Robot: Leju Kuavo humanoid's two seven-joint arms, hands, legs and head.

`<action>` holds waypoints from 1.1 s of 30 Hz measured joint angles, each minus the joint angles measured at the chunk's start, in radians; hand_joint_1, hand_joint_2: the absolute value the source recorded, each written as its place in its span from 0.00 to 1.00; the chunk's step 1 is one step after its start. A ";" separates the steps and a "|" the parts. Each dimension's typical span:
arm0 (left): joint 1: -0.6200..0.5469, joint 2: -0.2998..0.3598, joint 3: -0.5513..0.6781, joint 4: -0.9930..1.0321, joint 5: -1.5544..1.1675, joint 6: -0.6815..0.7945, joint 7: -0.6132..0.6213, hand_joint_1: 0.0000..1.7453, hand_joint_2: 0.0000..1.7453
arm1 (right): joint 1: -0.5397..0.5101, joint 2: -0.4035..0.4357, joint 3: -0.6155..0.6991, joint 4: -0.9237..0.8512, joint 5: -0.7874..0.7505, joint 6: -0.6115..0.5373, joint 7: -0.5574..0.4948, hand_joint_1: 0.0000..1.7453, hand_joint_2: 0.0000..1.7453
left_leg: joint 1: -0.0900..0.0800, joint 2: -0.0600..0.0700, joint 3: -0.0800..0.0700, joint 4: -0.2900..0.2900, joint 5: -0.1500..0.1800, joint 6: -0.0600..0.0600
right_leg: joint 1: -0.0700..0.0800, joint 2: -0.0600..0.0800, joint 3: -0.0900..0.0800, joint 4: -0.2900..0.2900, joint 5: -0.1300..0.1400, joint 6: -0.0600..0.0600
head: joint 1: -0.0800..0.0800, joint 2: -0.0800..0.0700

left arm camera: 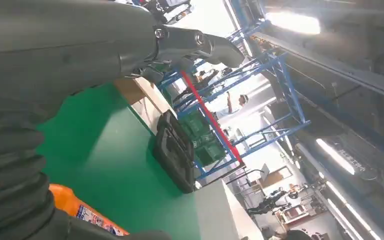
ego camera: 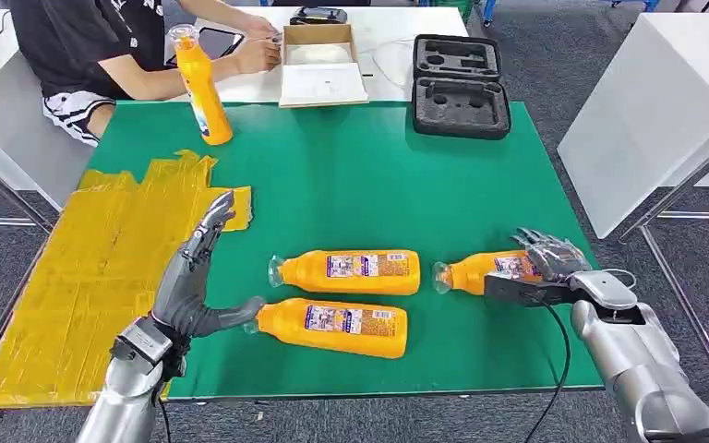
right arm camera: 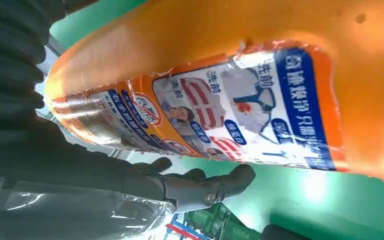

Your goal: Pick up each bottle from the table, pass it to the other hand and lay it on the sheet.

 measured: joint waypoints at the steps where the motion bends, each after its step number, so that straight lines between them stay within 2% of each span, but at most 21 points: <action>1: 0.000 -0.001 0.000 0.000 0.000 0.000 0.000 0.00 1.00 | 0.000 0.000 0.000 0.001 0.000 0.000 0.000 0.00 1.00 | 0.000 0.000 0.000 0.000 0.000 0.000 | 0.000 0.000 0.000 0.000 0.000 0.000 | 0.000 0.000; 14: -0.007 -0.011 0.001 0.015 0.000 -0.015 0.005 0.00 1.00 | 0.004 0.001 -0.030 0.004 0.035 -0.033 0.020 0.00 1.00 | 0.000 0.000 0.000 0.000 0.000 0.000 | 0.000 0.000 -0.001 0.000 0.000 0.000 | 0.000 0.000; 16: -0.015 -0.014 0.001 0.024 0.005 -0.025 0.010 0.00 1.00 | 0.000 -0.002 -0.035 0.019 0.026 0.040 0.027 0.00 1.00 | 0.000 0.000 0.000 0.000 0.000 0.000 | 0.000 0.000 -0.001 0.000 0.000 0.000 | 0.000 0.000; 17: -0.021 -0.016 0.001 0.032 0.005 -0.027 0.010 0.00 1.00 | -0.005 -0.008 -0.038 0.030 0.014 0.097 0.027 0.83 1.00 | 0.000 0.000 0.002 0.000 0.000 0.000 | 0.000 0.000 0.000 0.000 0.000 0.000 | 0.000 0.000; 18: -0.025 -0.019 0.001 0.043 0.005 -0.027 0.010 0.00 1.00 | -0.008 -0.017 -0.041 0.041 0.011 0.129 0.027 1.00 1.00 | 0.000 0.000 0.003 0.000 -0.001 0.000 | 0.000 0.000 0.001 -0.001 -0.001 0.000 | 0.000 0.000; 33: -0.050 -0.030 0.001 0.113 0.015 -0.026 0.003 0.00 1.00 | -0.024 -0.061 -0.052 0.121 -0.019 0.153 -0.008 1.00 1.00 | 0.000 -0.005 0.011 0.000 -0.003 0.001 | 0.000 -0.002 0.005 -0.003 -0.003 0.000 | 0.000 0.000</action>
